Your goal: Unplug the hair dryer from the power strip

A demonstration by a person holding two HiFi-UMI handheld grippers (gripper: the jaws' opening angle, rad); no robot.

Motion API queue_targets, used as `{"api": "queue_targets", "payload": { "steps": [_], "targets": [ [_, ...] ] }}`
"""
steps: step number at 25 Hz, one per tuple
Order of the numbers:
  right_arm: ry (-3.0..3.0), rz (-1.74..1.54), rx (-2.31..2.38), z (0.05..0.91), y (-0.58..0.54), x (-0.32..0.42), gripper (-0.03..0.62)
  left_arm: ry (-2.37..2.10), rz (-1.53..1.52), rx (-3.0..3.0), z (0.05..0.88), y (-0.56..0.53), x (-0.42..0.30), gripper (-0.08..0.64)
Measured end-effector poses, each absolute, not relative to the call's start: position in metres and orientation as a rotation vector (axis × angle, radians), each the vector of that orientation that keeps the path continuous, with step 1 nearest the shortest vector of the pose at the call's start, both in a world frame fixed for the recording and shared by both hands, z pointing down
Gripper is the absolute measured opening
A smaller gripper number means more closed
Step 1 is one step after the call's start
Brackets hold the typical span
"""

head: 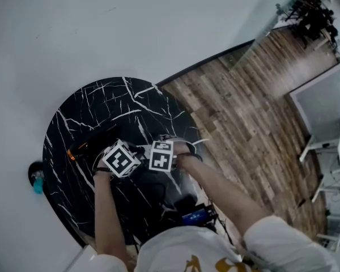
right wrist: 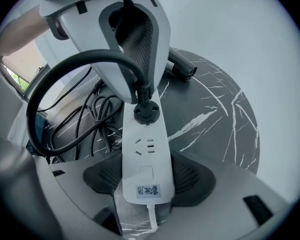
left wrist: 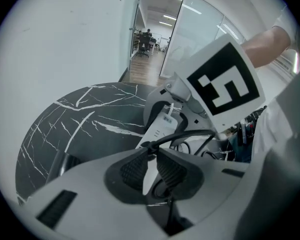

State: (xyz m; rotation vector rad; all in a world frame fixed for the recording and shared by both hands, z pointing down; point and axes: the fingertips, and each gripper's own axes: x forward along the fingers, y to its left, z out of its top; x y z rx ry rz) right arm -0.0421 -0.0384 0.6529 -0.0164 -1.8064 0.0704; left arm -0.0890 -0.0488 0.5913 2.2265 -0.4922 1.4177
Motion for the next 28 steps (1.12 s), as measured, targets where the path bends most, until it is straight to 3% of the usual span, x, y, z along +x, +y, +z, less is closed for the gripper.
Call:
{"api": "queue_targets", "payload": {
  "steps": [8,11,14,28],
  "targets": [
    [-1.804,0.08,-0.008,0.652,-0.037,-0.043,0.272,-0.53,1.44,2.269,0.593,-0.04,-0.096,0.0],
    [-1.807,0.082,-0.01,0.652,-0.037,-0.044,0.272,-0.537,1.465,2.306,0.591,-0.042,-0.097,0.022],
    [-1.809,0.082,-0.01,0.652,-0.038,-0.043,0.272,-0.51,1.453,2.348,0.591,-0.042,-0.091,0.108],
    [-1.806,0.067,-0.019,0.652,-0.036,-0.042,0.272,-0.449,1.583,2.359,0.611,-0.045,-0.081,0.057]
  ]
}}
